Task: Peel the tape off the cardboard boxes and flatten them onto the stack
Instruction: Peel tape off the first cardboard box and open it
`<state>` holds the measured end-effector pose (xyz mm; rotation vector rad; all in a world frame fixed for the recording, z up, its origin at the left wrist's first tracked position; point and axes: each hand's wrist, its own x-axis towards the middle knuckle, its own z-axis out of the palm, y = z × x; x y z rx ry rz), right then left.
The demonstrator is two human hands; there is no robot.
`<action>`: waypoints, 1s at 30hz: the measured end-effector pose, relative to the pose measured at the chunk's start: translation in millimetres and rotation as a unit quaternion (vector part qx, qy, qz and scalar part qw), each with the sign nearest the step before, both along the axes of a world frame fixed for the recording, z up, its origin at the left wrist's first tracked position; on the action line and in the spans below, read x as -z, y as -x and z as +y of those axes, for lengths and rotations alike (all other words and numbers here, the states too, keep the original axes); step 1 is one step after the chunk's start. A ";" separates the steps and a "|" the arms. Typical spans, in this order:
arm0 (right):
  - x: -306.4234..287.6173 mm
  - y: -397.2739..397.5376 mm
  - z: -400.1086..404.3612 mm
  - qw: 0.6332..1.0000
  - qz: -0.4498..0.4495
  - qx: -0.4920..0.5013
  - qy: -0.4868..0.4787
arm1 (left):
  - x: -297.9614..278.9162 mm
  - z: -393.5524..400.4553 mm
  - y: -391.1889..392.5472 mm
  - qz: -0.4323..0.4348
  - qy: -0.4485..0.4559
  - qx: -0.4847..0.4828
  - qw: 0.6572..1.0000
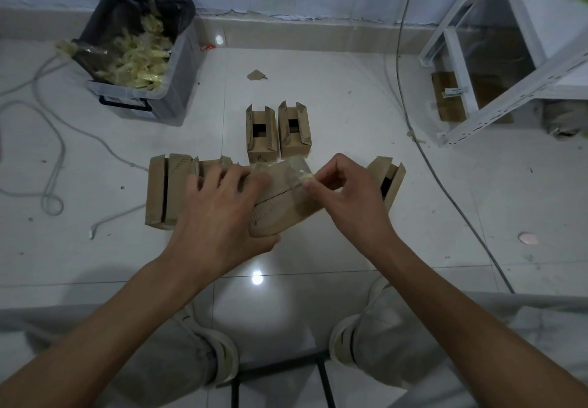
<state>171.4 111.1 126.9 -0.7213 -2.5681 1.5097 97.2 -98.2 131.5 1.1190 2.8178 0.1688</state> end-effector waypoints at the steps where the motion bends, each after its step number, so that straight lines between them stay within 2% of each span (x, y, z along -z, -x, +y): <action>1: 0.7 0.0 1.1 0.999 -0.002 0.008 -0.041 | -1.9 0.7 0.1 0.006 -0.005 0.000 1.000; 6: 2.1 -2.0 -7.9 0.972 0.017 -0.011 -0.235 | -6.6 5.1 -2.8 0.018 -0.004 0.001 1.000; 10: -0.1 -3.3 -11.1 0.956 0.053 -0.030 -0.286 | -6.7 4.1 -1.5 0.017 -0.003 -0.005 1.000; 15: 1.2 -2.4 -10.8 0.969 0.072 -0.045 -0.231 | -6.5 5.5 -5.3 0.014 -0.002 -0.001 1.000; 21: -1.1 2.6 -8.1 0.996 0.033 -0.069 -0.039 | -4.2 4.0 -5.3 0.016 0.003 0.004 1.000; 23: -2.8 1.9 -8.4 0.997 0.029 -0.076 -0.004 | -2.8 3.8 -5.7 0.018 0.006 0.003 1.000; 30: 2.3 0.3 -9.8 0.993 0.017 -0.091 -0.071 | -2.8 4.4 -6.5 0.027 -0.004 0.004 1.000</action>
